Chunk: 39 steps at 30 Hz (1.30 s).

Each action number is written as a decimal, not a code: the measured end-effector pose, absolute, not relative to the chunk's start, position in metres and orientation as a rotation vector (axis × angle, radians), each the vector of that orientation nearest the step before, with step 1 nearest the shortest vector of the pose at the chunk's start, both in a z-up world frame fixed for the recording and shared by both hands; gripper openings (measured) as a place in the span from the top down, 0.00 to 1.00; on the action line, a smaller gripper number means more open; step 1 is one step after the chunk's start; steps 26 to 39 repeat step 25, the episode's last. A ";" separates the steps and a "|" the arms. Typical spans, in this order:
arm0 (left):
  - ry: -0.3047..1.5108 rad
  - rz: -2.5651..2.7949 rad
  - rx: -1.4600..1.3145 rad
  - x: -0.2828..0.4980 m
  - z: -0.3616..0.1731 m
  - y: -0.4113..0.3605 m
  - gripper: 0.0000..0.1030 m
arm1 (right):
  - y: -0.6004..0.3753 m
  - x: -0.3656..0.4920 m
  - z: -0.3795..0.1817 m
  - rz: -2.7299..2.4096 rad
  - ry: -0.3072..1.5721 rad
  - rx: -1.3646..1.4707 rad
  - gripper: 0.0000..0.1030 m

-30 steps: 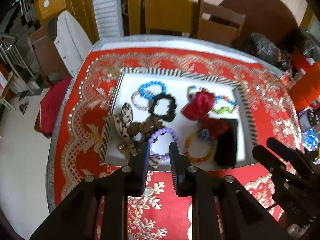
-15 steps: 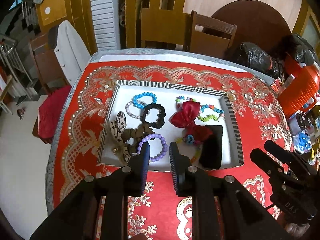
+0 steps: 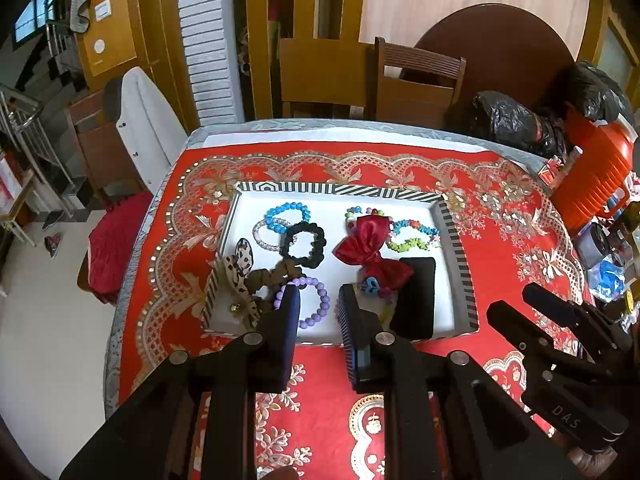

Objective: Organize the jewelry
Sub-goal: 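Withdraw both open tools from the tray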

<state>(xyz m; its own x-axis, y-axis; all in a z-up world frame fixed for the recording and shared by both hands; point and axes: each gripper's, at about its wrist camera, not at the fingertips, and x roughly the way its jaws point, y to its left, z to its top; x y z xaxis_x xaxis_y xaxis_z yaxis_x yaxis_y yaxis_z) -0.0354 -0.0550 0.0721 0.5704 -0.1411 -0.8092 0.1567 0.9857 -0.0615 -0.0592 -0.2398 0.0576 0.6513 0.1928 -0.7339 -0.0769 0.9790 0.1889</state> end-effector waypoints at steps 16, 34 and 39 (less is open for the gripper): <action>0.929 -0.184 0.019 -0.042 0.074 -0.052 0.93 | -0.234 -0.063 0.060 0.166 0.842 0.149 0.40; 0.933 -0.202 0.003 -0.041 0.072 -0.054 0.93 | -0.244 -0.066 0.057 0.146 0.843 0.168 0.40; 0.933 -0.202 0.003 -0.041 0.072 -0.054 0.93 | -0.244 -0.066 0.057 0.146 0.843 0.168 0.40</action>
